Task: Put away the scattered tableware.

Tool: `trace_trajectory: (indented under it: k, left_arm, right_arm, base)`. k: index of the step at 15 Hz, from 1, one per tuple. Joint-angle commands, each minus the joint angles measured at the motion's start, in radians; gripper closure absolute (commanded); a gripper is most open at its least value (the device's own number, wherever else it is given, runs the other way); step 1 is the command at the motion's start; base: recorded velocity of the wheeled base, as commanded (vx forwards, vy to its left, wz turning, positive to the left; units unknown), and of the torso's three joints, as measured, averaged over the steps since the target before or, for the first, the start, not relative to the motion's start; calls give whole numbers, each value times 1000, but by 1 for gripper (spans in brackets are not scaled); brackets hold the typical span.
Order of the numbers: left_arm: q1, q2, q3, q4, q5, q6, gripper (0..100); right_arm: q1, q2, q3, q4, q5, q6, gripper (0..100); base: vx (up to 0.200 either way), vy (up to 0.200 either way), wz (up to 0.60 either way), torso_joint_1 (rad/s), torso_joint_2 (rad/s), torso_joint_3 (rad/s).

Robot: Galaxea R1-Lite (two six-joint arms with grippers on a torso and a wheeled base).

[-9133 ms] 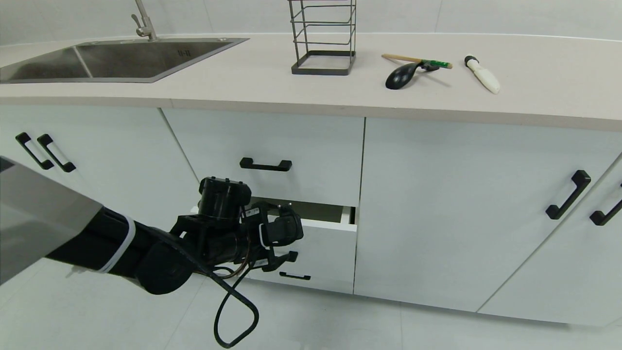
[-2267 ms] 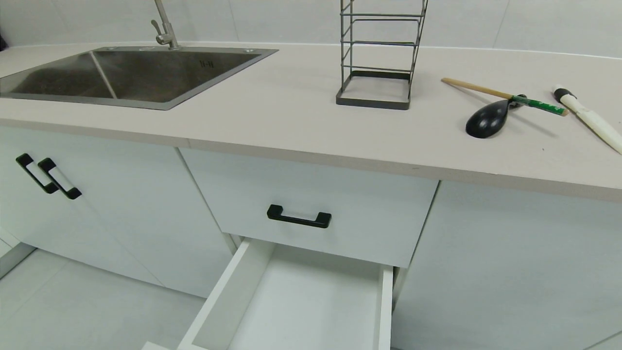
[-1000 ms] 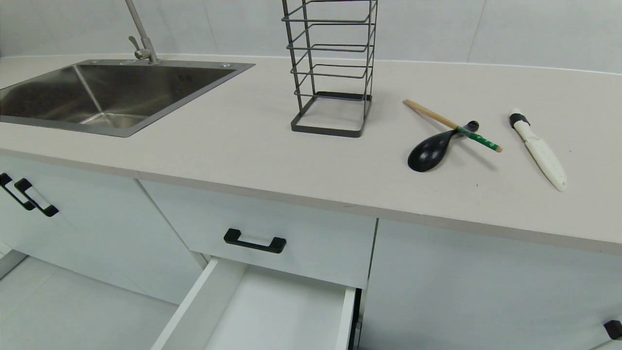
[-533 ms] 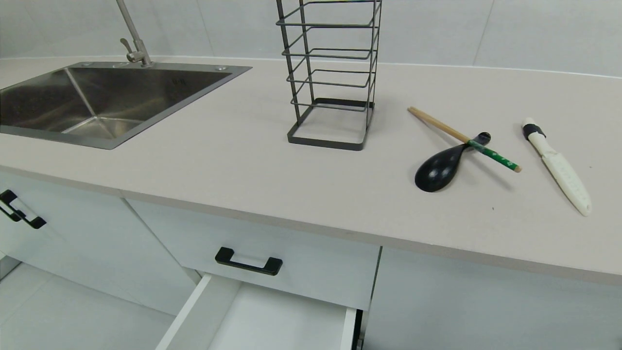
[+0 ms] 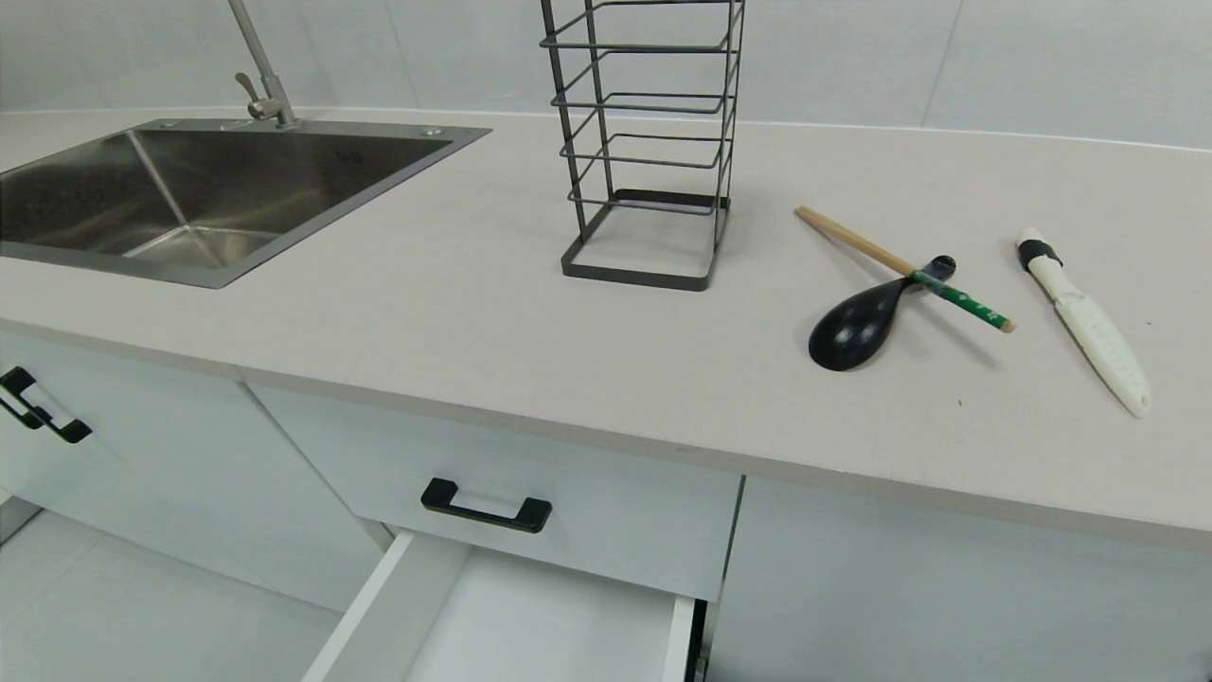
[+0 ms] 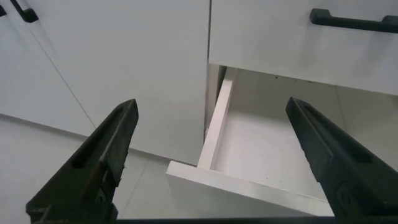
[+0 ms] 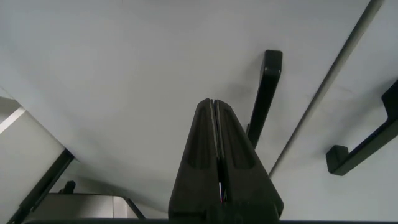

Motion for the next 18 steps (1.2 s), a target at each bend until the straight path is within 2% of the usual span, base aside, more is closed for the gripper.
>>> trace_trajectory:
  k: [1,12,18]
  left_arm:
    - [0,1,0,0,2,-1,0]
    - [0,1,0,0,2,1,0]
    - [0,1,0,0,0,1,0]
  right_arm:
    - [0,1,0,0,0,0,100]
    - [0,1,0,0,2,-6,100]
    - [0,1,0,0,2,-8,100]
  base:
    - [0,0,0,0,0,0]
    - [0,0,0,0,0,0]
    - [0,0,0,195,-337,-161]
